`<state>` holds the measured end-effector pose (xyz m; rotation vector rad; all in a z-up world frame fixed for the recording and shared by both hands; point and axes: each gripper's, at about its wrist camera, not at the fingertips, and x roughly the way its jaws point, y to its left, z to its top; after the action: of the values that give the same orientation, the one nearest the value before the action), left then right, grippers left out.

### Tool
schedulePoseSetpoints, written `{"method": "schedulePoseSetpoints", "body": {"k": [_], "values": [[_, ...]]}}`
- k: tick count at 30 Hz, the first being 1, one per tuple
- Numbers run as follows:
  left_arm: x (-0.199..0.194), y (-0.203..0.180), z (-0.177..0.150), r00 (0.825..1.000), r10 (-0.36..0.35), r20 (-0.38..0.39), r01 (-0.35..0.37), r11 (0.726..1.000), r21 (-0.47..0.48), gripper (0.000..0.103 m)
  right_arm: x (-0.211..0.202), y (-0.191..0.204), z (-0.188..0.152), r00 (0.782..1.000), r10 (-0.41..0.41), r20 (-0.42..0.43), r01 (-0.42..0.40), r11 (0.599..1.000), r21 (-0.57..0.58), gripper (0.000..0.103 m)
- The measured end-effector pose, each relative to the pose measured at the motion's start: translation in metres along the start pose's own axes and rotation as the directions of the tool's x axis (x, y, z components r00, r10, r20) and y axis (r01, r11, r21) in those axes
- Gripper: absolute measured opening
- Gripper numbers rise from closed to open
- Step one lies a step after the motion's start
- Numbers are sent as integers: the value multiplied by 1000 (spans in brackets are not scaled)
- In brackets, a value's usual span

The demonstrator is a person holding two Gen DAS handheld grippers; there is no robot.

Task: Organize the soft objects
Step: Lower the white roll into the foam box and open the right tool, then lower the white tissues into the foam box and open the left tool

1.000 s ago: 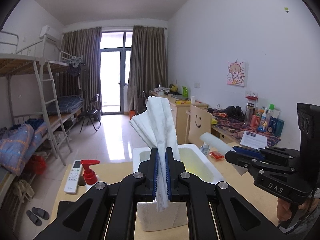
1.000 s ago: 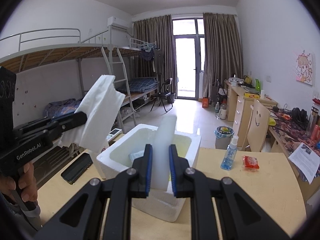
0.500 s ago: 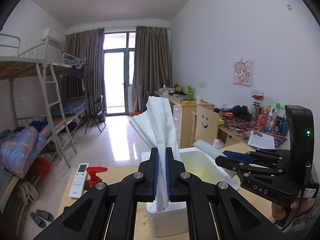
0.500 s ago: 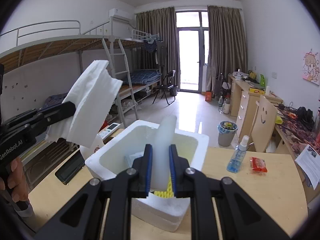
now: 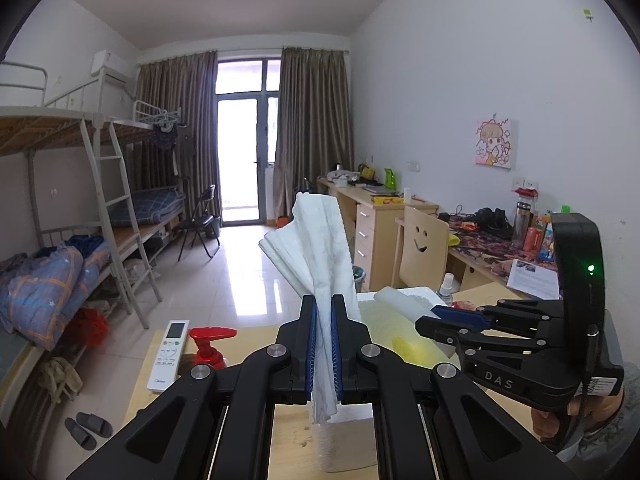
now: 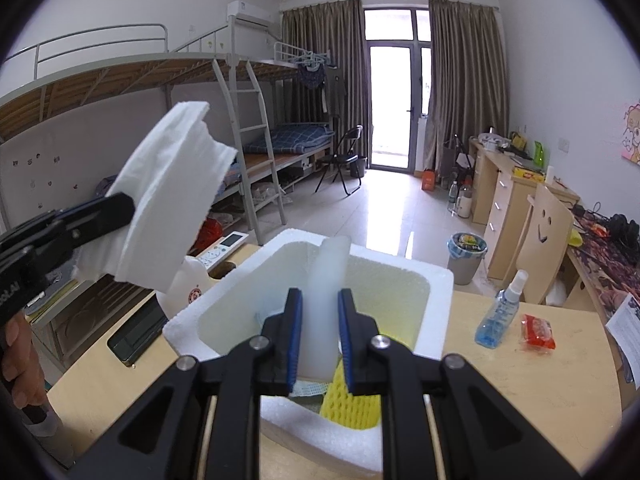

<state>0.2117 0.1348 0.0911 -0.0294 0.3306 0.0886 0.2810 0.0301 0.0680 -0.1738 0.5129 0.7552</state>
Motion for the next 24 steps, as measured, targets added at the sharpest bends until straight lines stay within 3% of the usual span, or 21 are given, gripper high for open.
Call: {"method": "schedulePoseSetpoints", "body": {"k": [5, 7, 9, 24], "values": [[0, 0, 0, 1000, -4, -1, 4, 1000, 0, 7, 5, 1, 1, 1000, 2, -18, -2, 1000, -3, 34], [1, 1, -1, 1000, -4, -2, 4, 1000, 0, 7, 4, 0, 1, 1000, 0, -15, 0, 1000, 2, 64], [0, 1, -1, 1000, -4, -3, 4, 1000, -2, 7, 1, -1, 1, 1000, -13, -3, 13, 1000, 5, 74], [14, -10, 3, 999, -37, -17, 37, 999, 0, 7, -22, -17, -3, 1000, -18, 22, 17, 999, 41, 78]]}}
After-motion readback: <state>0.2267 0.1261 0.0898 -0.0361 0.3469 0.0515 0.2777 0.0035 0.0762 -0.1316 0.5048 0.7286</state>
